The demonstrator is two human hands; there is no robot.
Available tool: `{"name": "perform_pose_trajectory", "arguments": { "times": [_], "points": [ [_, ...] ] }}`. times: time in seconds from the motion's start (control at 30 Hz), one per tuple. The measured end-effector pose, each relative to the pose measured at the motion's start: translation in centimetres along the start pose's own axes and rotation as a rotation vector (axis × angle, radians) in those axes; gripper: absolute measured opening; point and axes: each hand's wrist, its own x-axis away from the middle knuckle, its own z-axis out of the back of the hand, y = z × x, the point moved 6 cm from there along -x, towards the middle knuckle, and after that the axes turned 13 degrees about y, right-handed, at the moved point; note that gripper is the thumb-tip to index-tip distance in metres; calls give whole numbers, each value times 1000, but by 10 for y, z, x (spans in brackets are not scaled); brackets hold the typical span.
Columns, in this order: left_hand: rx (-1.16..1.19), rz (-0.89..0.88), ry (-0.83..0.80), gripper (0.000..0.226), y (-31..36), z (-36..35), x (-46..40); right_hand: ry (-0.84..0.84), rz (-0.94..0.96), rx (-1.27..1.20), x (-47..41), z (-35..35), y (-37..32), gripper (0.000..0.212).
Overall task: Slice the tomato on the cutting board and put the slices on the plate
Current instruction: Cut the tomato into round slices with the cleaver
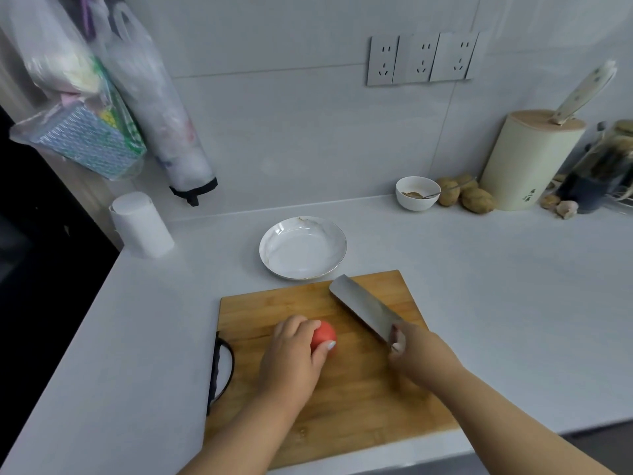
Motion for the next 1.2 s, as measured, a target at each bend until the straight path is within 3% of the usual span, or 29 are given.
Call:
{"name": "perform_pose_trajectory", "arguments": {
  "times": [0.1, 0.2, 0.3, 0.5, 0.7, 1.2],
  "points": [
    [8, -16, 0, 36, -3, 4, -5, 37, -19, -98, 4, 19, -5, 25],
    [25, -45, 19, 32, -3, 6, -6, -52, -73, -284, 11, 30, -13, 18],
    [57, -83, 23, 26, 1, 7, -7, -175, -68, -386, 18, 37, -27, 43],
    [70, -112, 24, 14, 9, 7, -15, -270, -10, -370, 21, 43, -46, 52],
    [24, -58, -41, 22, 7, 2, -18, -299, 15, -259, 15, 46, -51, 60],
    [13, -72, -67, 20, 5, -1, -20, -325, 76, -196, 10, 48, -60, 56]
  ]
}}
